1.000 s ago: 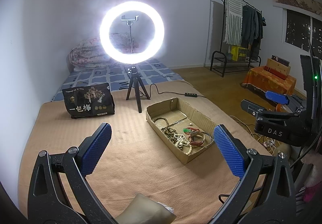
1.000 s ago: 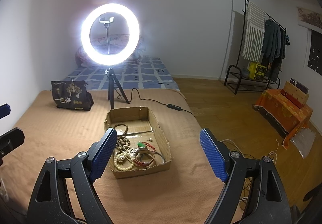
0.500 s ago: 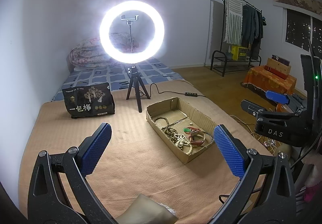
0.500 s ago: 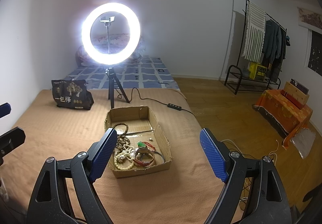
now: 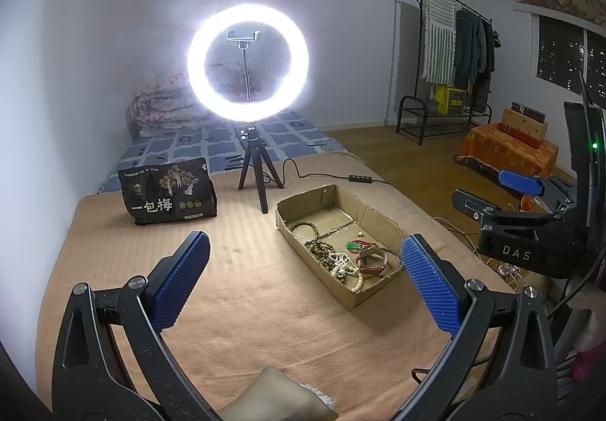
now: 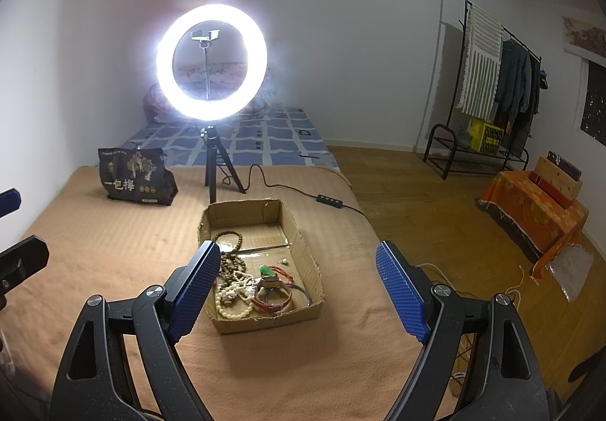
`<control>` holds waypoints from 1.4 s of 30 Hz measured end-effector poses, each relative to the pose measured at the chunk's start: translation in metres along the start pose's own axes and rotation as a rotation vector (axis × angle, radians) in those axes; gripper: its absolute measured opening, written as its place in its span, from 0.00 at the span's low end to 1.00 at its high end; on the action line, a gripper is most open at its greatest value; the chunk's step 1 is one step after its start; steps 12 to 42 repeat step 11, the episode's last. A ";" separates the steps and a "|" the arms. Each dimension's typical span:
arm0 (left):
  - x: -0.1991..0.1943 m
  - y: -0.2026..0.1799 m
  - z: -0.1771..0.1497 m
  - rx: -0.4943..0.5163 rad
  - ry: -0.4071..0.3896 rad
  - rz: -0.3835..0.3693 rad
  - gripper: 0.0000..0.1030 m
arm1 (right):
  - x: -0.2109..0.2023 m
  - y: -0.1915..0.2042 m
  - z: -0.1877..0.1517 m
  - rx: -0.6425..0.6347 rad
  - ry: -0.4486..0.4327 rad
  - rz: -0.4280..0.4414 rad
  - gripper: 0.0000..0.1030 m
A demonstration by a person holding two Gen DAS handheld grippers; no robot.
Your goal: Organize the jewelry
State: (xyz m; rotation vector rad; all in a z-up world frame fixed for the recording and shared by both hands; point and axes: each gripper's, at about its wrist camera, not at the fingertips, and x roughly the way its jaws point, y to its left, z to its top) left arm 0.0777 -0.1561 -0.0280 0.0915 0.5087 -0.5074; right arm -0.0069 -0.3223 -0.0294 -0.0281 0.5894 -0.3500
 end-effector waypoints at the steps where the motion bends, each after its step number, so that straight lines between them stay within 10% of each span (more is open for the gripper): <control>1: 0.000 0.001 0.000 -0.001 0.000 0.001 1.00 | 0.000 0.000 0.000 -0.001 0.000 0.000 0.82; 42: -0.001 -0.001 0.001 0.009 -0.022 0.010 1.00 | 0.000 0.000 0.000 -0.001 0.000 0.001 0.82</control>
